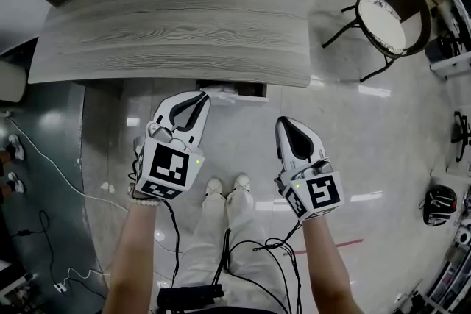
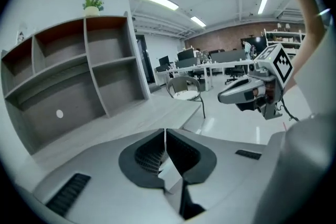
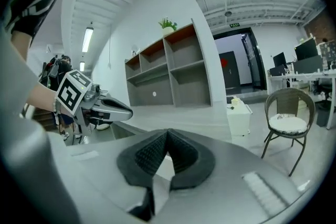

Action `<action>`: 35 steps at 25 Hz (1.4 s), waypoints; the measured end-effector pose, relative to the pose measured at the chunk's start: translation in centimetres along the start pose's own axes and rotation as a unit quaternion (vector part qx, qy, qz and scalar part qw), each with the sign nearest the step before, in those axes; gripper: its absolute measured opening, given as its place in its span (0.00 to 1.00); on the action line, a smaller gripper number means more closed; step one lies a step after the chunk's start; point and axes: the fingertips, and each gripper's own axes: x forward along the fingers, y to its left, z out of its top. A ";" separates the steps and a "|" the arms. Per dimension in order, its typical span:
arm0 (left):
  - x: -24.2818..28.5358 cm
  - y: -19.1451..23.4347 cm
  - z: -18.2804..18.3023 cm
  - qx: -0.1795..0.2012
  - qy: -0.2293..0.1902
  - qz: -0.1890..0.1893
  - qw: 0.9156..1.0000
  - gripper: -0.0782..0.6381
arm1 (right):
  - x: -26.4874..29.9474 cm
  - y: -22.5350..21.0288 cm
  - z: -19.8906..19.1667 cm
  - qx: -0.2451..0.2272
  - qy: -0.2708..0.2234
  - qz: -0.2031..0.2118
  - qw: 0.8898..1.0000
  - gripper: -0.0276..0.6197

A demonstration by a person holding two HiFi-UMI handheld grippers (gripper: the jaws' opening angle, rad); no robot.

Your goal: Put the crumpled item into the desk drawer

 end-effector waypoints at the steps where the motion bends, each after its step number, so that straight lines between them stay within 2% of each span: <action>1: -0.9 0.1 1.0 -0.006 -0.012 0.003 1.000 0.13 | -0.3 0.4 0.9 -0.004 -0.003 0.000 1.000 0.06; 4: -3.7 0.6 4.2 -0.021 -0.048 0.012 0.999 0.12 | -1.7 1.2 3.6 -0.001 -0.016 -0.003 1.000 0.06; 10: -9.1 1.1 8.8 -0.047 -0.099 0.029 0.994 0.12 | -5.2 2.6 8.4 -0.029 -0.037 -0.022 0.999 0.06; 18: -15.8 0.9 14.1 -0.012 -0.167 0.034 0.985 0.12 | -8.2 5.6 14.8 -0.092 -0.068 -0.021 0.993 0.06; 25: -20.3 1.1 15.8 0.010 -0.197 0.047 0.979 0.12 | -9.9 7.7 18.5 -0.114 -0.095 -0.021 0.989 0.06; 29: -22.2 1.0 16.2 0.044 -0.198 0.055 0.978 0.12 | -10.3 8.6 20.0 -0.120 -0.110 -0.016 0.987 0.06; 32: -23.2 0.8 15.9 0.034 -0.201 0.057 0.977 0.12 | -10.5 9.2 20.9 -0.121 -0.120 -0.012 0.985 0.06; 35: -24.0 1.0 15.8 -0.004 -0.207 0.065 0.976 0.12 | -10.7 9.8 21.8 -0.126 -0.125 -0.007 0.984 0.06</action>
